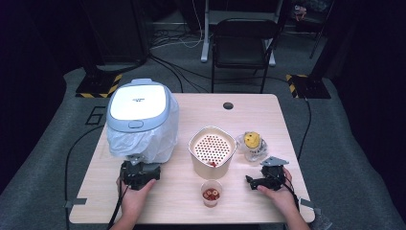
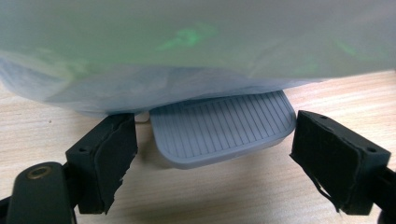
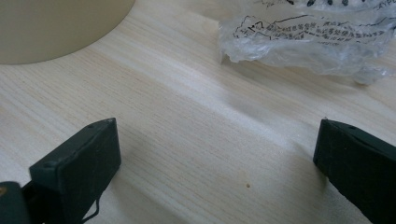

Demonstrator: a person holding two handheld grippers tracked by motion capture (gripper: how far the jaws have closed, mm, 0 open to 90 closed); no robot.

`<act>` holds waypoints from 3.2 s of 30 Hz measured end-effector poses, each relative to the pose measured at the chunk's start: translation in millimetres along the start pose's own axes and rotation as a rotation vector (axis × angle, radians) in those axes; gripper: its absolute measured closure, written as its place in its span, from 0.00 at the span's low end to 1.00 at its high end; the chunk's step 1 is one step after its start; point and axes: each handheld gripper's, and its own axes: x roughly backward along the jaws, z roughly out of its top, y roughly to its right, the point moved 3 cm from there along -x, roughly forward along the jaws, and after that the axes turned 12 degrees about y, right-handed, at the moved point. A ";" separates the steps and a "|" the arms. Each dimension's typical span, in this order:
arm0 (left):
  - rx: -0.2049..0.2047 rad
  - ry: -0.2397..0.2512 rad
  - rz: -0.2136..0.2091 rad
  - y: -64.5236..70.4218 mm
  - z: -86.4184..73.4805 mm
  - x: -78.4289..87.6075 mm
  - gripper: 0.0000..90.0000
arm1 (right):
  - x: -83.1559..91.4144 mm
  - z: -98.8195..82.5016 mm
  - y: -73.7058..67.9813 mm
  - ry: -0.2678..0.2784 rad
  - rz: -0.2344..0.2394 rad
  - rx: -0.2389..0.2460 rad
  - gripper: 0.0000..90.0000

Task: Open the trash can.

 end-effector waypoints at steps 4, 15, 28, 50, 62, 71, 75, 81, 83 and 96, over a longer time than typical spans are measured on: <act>0.032 -0.005 0.013 1.5 -1.1 -1.3 0.14 | 0.0 0.0 0.1 -0.001 0.000 0.001 0.00; 0.093 0.020 0.053 -10.2 -1.0 -1.6 0.18 | 0.3 0.0 0.0 -0.002 0.000 0.003 0.00; 0.059 -0.024 0.067 -34.6 2.9 12.7 0.26 | 0.3 0.0 0.0 -0.002 0.000 0.002 0.00; -0.033 0.097 0.030 -38.1 5.6 21.7 0.51 | 0.4 -0.3 0.5 -0.002 0.007 0.009 0.00; -0.013 0.123 0.031 -39.2 2.5 20.1 0.38 | 0.4 -0.3 0.5 -0.002 0.007 0.009 0.00; -0.052 0.123 0.038 -33.6 2.3 19.0 0.60 | 0.4 -0.3 0.5 -0.003 0.008 0.010 0.00; -0.048 0.128 0.025 -34.3 -0.4 18.4 0.60 | 0.4 -0.3 0.5 -0.003 0.007 0.009 0.00; -0.054 0.144 0.033 -34.4 -4.7 16.2 0.60 | 0.4 -0.3 0.5 -0.003 0.008 0.010 0.00; -0.049 0.137 0.036 -33.7 -6.7 14.6 0.60 | 0.4 -0.3 0.5 -0.003 0.008 0.010 0.00; -0.054 0.131 0.029 -34.5 -13.2 10.5 0.60 | 0.1 -0.1 0.2 -0.002 0.006 0.006 0.00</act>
